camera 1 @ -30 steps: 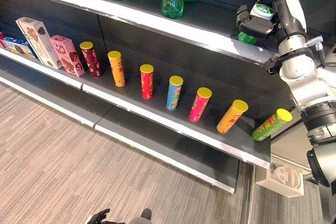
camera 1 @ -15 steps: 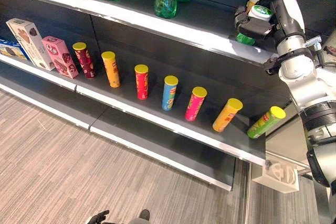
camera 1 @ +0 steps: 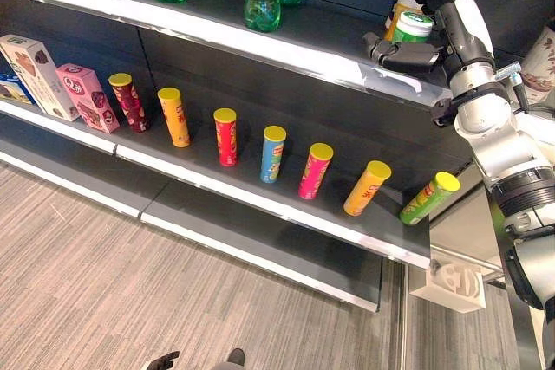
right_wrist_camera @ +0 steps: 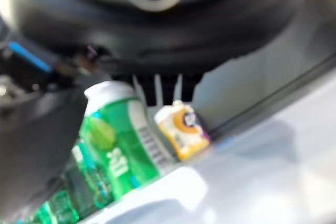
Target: Put the goods on the table back onto the shelves and tidy them up.
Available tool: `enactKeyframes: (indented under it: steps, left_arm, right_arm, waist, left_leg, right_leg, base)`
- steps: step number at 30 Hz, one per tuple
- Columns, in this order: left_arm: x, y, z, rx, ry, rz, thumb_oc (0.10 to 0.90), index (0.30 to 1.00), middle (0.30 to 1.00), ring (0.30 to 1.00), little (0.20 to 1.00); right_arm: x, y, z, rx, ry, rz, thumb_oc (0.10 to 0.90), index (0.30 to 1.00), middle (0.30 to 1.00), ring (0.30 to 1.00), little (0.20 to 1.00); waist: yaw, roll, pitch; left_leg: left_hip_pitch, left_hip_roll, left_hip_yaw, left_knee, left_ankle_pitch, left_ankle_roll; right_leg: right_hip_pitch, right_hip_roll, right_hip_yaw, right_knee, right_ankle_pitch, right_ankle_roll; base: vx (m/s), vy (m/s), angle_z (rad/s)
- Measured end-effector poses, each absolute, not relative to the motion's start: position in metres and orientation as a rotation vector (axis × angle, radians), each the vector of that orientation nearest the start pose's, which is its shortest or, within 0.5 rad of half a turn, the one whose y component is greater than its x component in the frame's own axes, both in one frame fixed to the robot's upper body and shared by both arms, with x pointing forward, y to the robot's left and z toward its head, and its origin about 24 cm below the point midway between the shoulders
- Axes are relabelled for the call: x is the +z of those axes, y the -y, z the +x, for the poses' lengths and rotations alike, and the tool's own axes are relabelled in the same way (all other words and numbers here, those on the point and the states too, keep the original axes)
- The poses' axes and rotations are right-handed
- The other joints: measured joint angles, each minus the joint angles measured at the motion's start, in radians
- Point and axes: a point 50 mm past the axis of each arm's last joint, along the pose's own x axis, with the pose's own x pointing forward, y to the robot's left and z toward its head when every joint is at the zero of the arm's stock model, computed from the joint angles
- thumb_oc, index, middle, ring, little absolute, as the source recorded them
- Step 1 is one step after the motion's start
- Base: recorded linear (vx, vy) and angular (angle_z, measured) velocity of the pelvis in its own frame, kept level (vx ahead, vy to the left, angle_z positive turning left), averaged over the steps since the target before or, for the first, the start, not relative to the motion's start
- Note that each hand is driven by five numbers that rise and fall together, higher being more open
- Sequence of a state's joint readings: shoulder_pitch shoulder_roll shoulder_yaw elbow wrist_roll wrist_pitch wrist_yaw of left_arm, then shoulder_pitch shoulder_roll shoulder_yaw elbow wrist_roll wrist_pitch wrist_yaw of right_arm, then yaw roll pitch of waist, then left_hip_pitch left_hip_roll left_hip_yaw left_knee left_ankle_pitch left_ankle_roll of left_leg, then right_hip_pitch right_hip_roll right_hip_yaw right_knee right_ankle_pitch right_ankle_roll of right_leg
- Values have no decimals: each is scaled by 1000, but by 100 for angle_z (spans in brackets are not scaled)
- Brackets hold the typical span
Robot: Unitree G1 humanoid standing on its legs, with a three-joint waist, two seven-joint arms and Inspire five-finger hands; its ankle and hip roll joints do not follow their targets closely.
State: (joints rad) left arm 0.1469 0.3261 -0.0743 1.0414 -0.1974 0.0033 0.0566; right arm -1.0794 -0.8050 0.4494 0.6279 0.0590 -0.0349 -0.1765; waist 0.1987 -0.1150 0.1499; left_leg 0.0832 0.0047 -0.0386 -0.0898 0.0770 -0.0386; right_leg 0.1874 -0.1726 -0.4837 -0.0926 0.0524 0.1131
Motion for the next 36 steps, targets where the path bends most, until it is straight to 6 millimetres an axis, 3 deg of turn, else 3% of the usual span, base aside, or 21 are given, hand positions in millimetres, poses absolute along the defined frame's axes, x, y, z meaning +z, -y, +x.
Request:
enactKeyframes:
  steps: [7,8,10,12,14,15,16,20,22,24,25,28,31,33,36]
  left_arm:
    - [-149,-271,65,287,-1178,183,800,900,900,900,900]
    - [-149,-272,65,297,-1178,180,800,900,900,900,900]
    - [-149,-272,66,302,-1175,182,800,900,900,900,900]
    - [-149,-270,68,312,-1170,182,800,900,900,900,900]
    - [-151,-268,63,313,-1185,178,800,900,900,900,900]
    - [-152,-266,62,310,-1187,174,800,900,900,900,900]
    - [-152,-265,62,309,-1188,172,800,900,900,900,900]
    - [-152,-262,64,297,-1184,171,800,900,900,900,900]
    - [-153,-264,53,291,-1206,196,800,900,900,900,900]
    - [-154,-261,54,272,-1209,205,800,900,900,900,900]
    - [-153,-261,57,266,-1200,207,800,900,900,900,900]
    - [-148,-255,61,242,-1135,190,800,900,900,900,900]
    - [-149,-253,65,213,-1130,192,800,900,900,900,900]
    - [-149,-252,64,198,-1132,193,800,900,900,900,900]
    - [-150,-253,59,188,-1153,203,800,900,900,900,900]
  right_arm:
    - [310,206,368,-144,634,-821,800,900,900,900,900]
    - [325,194,350,-138,777,-776,800,900,900,900,900]
    - [338,186,331,-141,906,-730,800,900,900,900,900]
    - [349,178,299,-121,1077,-608,800,900,900,900,900]
    - [350,168,283,-71,1173,-497,800,900,900,900,900]
    - [347,156,263,51,1250,-397,800,900,900,900,900]
    - [339,149,255,131,1263,-337,800,900,900,900,900]
    - [316,142,250,302,1204,-271,800,900,900,900,900]
    - [250,136,253,462,932,86,800,900,900,900,900]
    - [209,128,254,551,717,181,800,900,900,900,900]
    - [164,126,249,581,511,269,800,900,900,900,900]
    - [92,132,231,591,134,275,800,900,900,900,900]
    - [44,155,214,522,-89,244,800,900,900,900,900]
    - [7,178,187,420,-266,233,800,900,900,900,900]
    - [-14,192,175,397,-380,174,800,900,900,900,900]
  waist:
    - [-17,1,0]
    - [-21,2,-1]
    - [-22,3,0]
    - [-24,3,0]
    - [-34,4,-1]
    - [-56,6,-3]
    - [-60,6,-6]
    - [-85,1,-30]
    - [-108,-13,-81]
    - [-127,-7,-80]
    - [-146,-3,-82]
    - [-169,13,-76]
    - [-191,39,-68]
    - [-193,56,-64]
    - [-221,63,-58]
  left_leg:
    - [2,3,6,0,0,0]
    - [2,2,7,0,0,0]
    - [3,3,11,0,0,0]
    - [4,3,21,0,0,0]
    - [6,3,28,0,-1,0]
    - [11,4,34,0,-1,0]
    - [14,5,41,0,-2,0]
    - [18,10,58,-1,-4,-3]
    - [18,16,86,-1,-10,-1]
    - [17,15,94,-2,-19,-4]
    - [16,16,111,-5,-20,-3]
    - [3,14,130,-6,-20,0]
    - [12,16,147,-6,-21,0]
    - [16,21,156,-5,-18,4]
    - [23,29,165,-1,-19,2]
  right_leg:
    - [-2,-1,8,0,0,0]
    - [-2,-2,10,0,0,0]
    - [-3,-2,14,0,0,0]
    - [-7,-3,23,0,2,-3]
    - [-7,-3,28,0,4,-4]
    - [-7,-3,36,0,6,-4]
    - [-6,-2,43,0,7,-5]
    - [-14,1,63,0,11,-7]
    - [-29,4,91,1,11,-7]
    - [-32,2,106,1,12,-8]
    - [-46,1,116,1,17,-5]
    - [-66,-4,138,0,30,-7]
    - [-74,-1,159,-1,32,-5]
    - [-73,4,161,-1,32,-6]
    - [-72,11,168,-1,33,-7]
  base:
    - [8,-1,-3]
    - [0,0,0]
    - [1,6,-6]
    - [-2,6,-11]
    - [-1,2,-11]
    - [-7,-1,-13]
    - [-2,-1,-18]
    - [-16,0,-17]
    - [-13,-13,-33]
    - [-22,-7,-24]
    - [-24,-5,-29]
    - [-13,-10,-26]
    - [-1,-15,-15]
    - [-2,-19,-17]
    - [-9,-17,-9]
